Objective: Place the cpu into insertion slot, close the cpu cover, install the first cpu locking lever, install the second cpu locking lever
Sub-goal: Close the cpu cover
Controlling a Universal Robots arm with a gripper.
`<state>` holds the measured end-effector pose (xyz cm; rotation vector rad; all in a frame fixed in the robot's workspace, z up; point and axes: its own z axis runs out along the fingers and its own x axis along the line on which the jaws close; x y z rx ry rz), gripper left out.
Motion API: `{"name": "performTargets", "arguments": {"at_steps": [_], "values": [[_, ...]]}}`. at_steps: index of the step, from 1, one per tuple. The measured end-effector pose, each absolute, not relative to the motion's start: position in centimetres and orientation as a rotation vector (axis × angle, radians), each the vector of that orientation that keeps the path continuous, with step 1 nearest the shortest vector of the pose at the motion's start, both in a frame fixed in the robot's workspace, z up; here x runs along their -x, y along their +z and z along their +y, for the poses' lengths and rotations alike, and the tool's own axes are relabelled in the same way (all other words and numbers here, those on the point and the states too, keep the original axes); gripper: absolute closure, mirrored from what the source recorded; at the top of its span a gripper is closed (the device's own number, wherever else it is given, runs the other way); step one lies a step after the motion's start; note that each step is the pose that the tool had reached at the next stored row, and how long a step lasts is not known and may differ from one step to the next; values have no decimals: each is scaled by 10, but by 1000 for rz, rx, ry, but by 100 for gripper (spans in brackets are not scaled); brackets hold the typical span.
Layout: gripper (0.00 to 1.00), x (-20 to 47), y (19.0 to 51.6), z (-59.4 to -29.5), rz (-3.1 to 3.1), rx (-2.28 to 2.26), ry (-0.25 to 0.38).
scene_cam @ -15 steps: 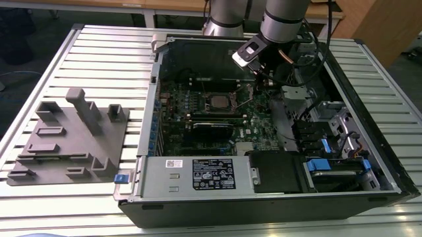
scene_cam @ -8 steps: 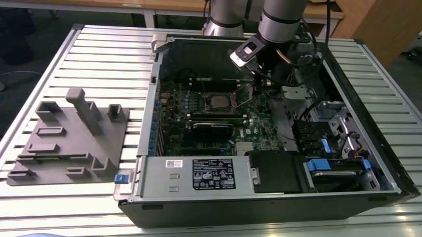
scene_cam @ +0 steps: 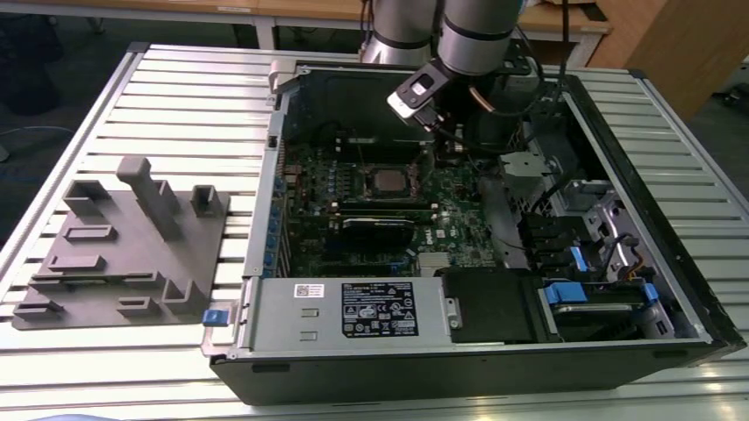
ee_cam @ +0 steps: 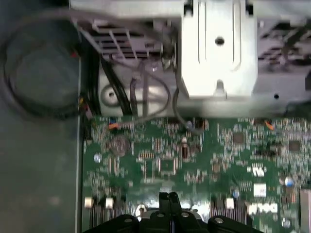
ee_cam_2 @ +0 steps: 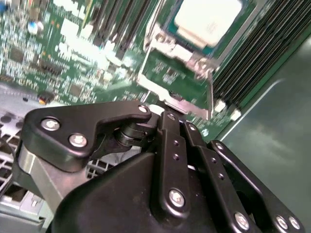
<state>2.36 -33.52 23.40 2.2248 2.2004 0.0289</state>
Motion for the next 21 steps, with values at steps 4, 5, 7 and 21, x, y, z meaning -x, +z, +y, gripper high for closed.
{"name": "performTargets", "arguments": {"at_steps": [4, 5, 7, 21], "values": [[90, -7, 234, -335, 2198, -2223, 35], [90, -3, 234, -335, 2198, -2222, 37], [90, 6, 234, -335, 2196, -2221, 40], [90, 27, 234, -335, 2193, -2218, 46]]}}
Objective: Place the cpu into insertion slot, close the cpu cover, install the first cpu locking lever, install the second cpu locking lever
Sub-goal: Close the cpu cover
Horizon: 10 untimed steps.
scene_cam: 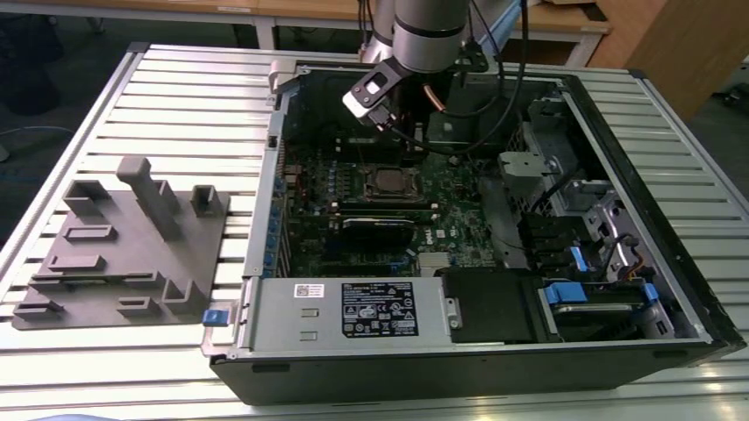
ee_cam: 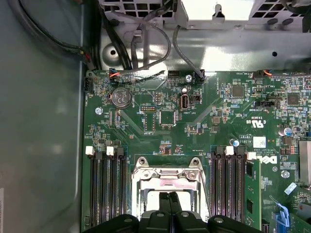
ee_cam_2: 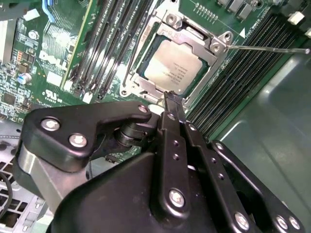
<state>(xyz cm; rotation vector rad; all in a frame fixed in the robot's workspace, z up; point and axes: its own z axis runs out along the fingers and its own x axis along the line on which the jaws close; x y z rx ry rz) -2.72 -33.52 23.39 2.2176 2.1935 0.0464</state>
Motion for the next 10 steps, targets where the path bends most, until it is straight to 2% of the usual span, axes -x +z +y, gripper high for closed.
{"name": "performTargets", "arguments": {"at_steps": [3, 10], "values": [[90, 27, 234, -335, 2204, -2229, 22], [90, 27, 234, -335, 2205, -2229, 21]]}}
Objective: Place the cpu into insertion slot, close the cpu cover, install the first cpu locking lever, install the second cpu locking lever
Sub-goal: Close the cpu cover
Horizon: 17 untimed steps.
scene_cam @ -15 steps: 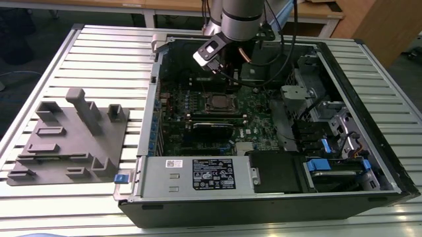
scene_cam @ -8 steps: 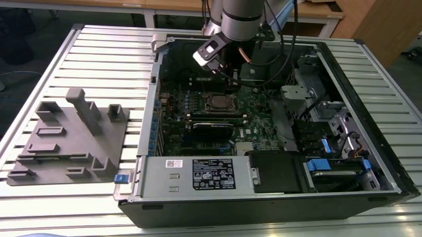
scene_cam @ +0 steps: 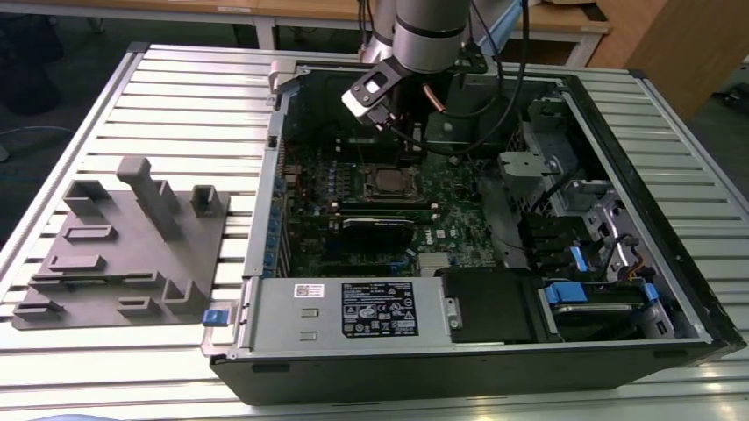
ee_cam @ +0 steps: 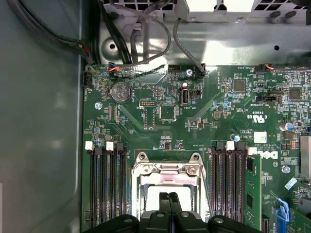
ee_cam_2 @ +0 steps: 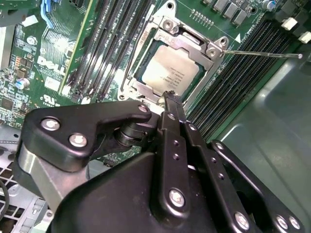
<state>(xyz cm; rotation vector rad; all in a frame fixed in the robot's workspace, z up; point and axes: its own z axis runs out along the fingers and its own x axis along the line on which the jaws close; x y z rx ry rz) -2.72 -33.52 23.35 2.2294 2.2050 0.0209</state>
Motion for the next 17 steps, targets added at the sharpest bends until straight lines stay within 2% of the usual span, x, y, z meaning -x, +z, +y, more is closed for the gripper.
{"name": "performTargets", "arguments": {"at_steps": [17], "values": [[90, 40, 221, -335, 2205, -2229, 21]]}}
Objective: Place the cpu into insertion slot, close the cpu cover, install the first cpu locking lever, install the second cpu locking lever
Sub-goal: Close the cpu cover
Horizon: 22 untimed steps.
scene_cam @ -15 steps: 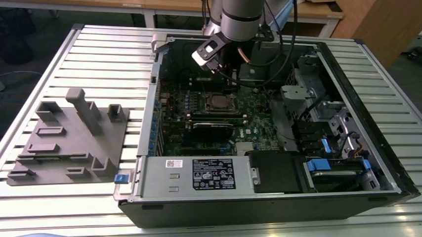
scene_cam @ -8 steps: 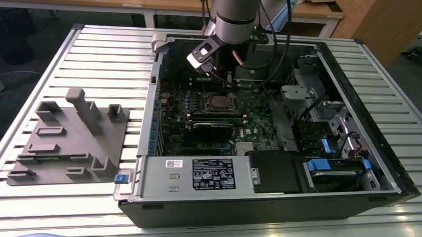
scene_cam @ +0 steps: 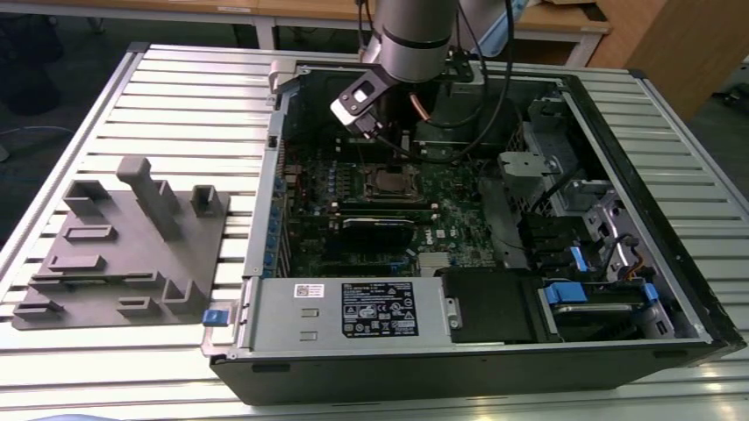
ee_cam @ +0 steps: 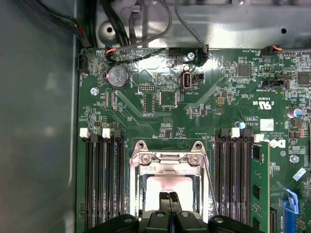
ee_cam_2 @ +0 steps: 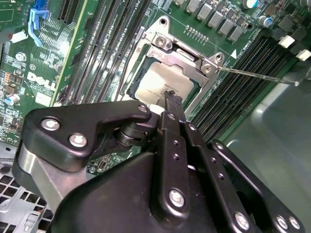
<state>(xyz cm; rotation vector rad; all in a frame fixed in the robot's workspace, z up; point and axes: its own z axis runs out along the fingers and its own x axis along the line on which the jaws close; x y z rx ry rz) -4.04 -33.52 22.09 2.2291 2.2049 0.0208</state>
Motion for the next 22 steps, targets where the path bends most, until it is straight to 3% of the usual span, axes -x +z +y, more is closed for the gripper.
{"name": "performTargets", "arguments": {"at_steps": [22], "values": [[90, 43, 217, -336, 2145, -2286, 21]]}}
